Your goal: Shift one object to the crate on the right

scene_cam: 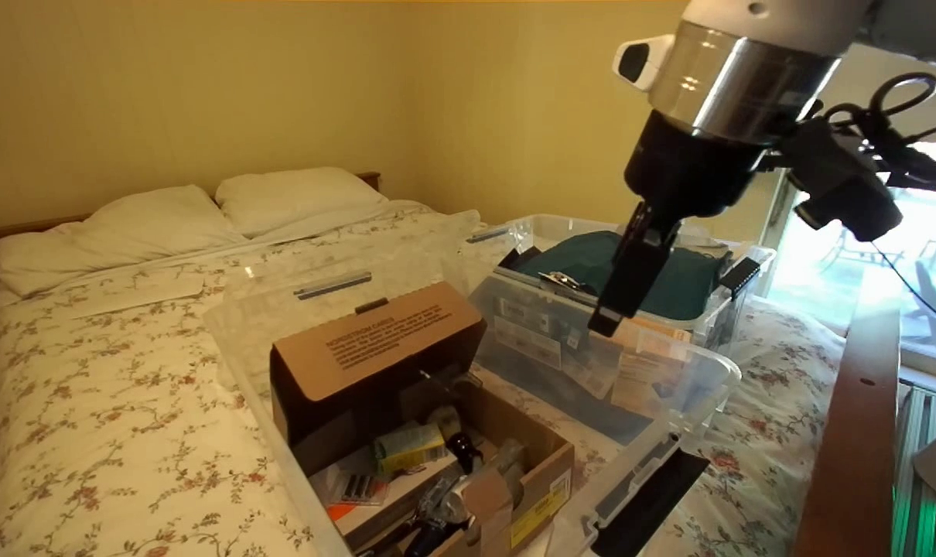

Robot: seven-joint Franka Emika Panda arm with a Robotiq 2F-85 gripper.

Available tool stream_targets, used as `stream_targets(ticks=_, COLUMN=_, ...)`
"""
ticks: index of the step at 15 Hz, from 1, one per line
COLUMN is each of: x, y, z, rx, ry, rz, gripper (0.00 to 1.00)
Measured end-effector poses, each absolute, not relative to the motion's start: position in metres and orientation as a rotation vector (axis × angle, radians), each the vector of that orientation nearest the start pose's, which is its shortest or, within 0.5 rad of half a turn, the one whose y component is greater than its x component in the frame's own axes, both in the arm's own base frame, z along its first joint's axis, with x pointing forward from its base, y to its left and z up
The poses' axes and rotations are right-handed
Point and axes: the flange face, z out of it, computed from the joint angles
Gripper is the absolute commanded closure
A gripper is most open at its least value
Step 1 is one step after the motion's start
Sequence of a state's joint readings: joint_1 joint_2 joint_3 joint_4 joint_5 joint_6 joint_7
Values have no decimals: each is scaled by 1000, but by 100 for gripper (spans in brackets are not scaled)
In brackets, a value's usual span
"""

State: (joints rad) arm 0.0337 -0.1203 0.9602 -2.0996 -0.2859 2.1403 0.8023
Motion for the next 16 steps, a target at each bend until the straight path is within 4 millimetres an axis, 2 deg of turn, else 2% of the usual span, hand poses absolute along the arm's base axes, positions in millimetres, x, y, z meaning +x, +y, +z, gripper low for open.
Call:
stream_targets(ticks=4, x=328, y=464, z=465, rx=-3220, ry=-545, rz=-555, gripper=0)
stream_targets(ticks=9, x=331, y=467, z=459, rx=-3223, ry=-524, rz=-530, gripper=0)
stream_targets(ticks=11, x=321, y=480, z=438, rx=-3230, ry=-458, rz=-477, gripper=0)
stream_targets(ticks=16, x=286, y=543, z=352, rx=-3256, ry=-212, rz=-251, gripper=0)
